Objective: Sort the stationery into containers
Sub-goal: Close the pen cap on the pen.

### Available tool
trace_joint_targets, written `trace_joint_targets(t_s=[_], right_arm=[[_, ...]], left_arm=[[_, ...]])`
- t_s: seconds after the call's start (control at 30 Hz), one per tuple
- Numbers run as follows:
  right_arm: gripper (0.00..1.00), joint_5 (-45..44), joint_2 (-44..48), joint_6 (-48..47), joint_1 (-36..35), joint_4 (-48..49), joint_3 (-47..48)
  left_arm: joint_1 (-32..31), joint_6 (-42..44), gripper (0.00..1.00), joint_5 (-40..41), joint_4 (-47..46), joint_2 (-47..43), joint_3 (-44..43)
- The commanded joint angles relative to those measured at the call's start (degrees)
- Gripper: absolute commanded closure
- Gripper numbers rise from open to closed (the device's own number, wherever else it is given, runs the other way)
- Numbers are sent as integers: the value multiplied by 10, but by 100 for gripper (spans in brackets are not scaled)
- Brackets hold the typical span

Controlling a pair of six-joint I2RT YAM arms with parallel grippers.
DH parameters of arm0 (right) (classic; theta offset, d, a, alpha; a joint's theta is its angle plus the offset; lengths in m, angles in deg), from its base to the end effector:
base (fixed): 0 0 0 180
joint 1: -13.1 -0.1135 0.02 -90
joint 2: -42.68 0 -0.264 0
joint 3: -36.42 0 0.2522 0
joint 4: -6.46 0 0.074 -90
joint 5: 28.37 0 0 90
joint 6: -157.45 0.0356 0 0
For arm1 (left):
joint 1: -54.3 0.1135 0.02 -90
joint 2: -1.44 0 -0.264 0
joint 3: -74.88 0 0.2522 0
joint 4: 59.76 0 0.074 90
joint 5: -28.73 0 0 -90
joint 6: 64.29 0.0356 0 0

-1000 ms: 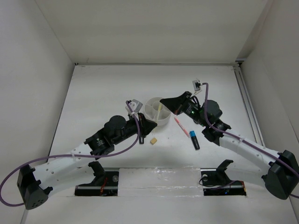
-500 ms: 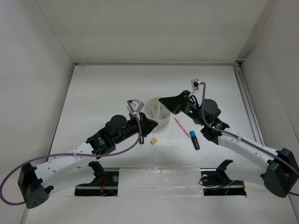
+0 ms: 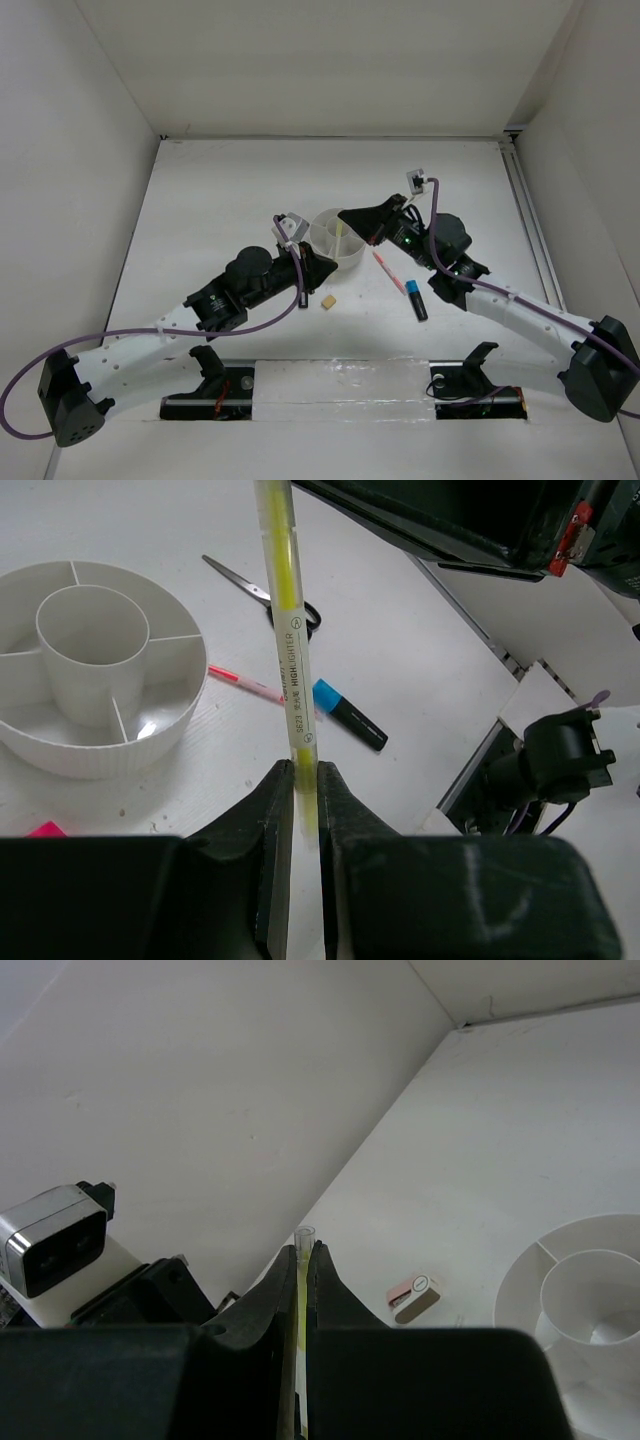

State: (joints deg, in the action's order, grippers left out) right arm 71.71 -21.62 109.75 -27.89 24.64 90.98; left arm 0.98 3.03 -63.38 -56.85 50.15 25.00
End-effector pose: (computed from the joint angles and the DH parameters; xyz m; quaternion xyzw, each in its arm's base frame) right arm 0.1936 0.1765 0.3247 -0.0591 0.6513 0.5441 0.5255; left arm 0.1229 -0.1672 0.3137 0.2020 0.6888 -0.4390 0.5405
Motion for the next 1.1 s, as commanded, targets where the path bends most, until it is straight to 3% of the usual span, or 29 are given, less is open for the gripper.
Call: trace_joint_targets(t_s=[0.0, 1.07], right_arm=[[100, 50, -7, -13, -22, -34, -17], [100, 68, -2, -46, -27, -66, -22]], left_arm=[[2, 14, 100, 32, -106, -20, -42], [2, 31, 100, 49, -87, -15, -65]])
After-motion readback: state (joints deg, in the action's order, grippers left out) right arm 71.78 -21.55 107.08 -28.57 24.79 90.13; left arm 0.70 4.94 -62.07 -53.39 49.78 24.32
